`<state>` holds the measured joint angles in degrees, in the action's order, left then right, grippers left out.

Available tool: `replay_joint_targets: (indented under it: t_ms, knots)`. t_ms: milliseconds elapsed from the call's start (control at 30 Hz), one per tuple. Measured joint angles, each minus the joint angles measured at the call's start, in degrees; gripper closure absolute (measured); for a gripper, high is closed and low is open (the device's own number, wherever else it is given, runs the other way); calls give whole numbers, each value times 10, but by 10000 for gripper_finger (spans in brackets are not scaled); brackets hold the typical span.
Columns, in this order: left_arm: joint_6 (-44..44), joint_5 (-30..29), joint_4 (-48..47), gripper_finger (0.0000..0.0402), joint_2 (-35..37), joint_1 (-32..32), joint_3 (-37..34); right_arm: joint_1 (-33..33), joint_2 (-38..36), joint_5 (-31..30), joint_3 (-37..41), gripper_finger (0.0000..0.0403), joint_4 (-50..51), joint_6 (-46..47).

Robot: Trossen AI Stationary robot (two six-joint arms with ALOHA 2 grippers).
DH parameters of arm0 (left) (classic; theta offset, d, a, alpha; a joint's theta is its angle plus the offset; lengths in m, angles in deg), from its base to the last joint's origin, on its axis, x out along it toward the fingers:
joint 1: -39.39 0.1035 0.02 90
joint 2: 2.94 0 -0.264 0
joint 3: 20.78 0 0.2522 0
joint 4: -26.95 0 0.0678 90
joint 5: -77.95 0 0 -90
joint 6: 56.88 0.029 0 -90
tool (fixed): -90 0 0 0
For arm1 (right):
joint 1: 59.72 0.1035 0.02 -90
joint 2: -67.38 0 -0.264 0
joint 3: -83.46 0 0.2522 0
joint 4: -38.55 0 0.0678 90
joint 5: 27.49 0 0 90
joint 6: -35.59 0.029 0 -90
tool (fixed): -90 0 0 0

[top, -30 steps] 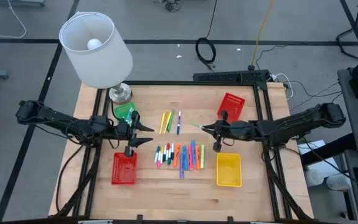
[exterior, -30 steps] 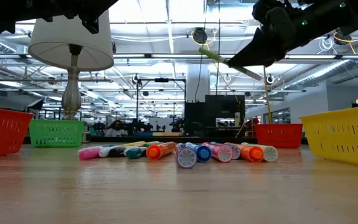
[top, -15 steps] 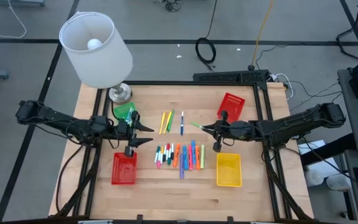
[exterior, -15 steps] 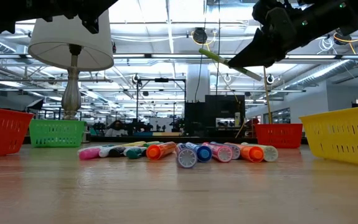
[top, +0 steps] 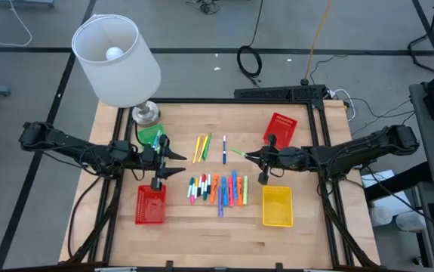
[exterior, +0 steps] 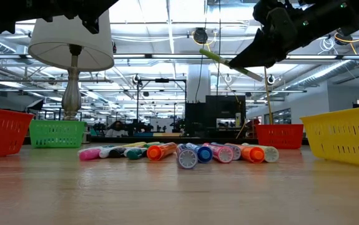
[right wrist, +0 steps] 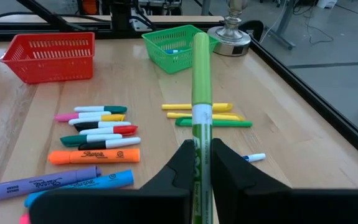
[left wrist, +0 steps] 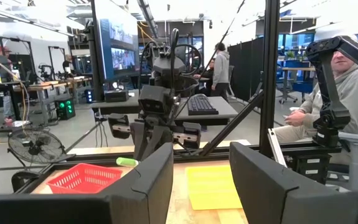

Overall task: Pick & Place Markers
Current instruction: Put the right green marker pen into the green basket

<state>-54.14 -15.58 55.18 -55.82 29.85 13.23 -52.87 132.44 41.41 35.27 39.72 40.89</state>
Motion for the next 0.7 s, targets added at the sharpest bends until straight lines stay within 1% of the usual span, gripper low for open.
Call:
replay_joint_targets:
  t_ms: [67, 200, 267, 400, 433, 533, 700]
  knots:
    - [9, -10, 0, 236, 0, 0, 0, 0, 0, 0, 0, 385, 1, 0]
    - [28, -62, -12, 236, -11, 0, 0, 0, 0, 0, 0, 385, 1, 0]
    - [41, -65, -21, 236, -24, 0, 0, 0, 0, 0, 0, 385, 0, -8]
    - [101, -57, -1, 236, -65, -2, 0, 4, 0, 9, 0, 385, -22, -25]
    - [107, -56, 16, 236, -75, -2, 0, 5, 0, 18, 0, 385, -29, -28]
    - [110, -56, 55, 236, -104, -1, 0, 14, 0, 18, 0, 385, -45, -39]
    - [151, -75, 59, 236, -157, -1, 7, 31, 0, 17, 0, 385, -65, -69]
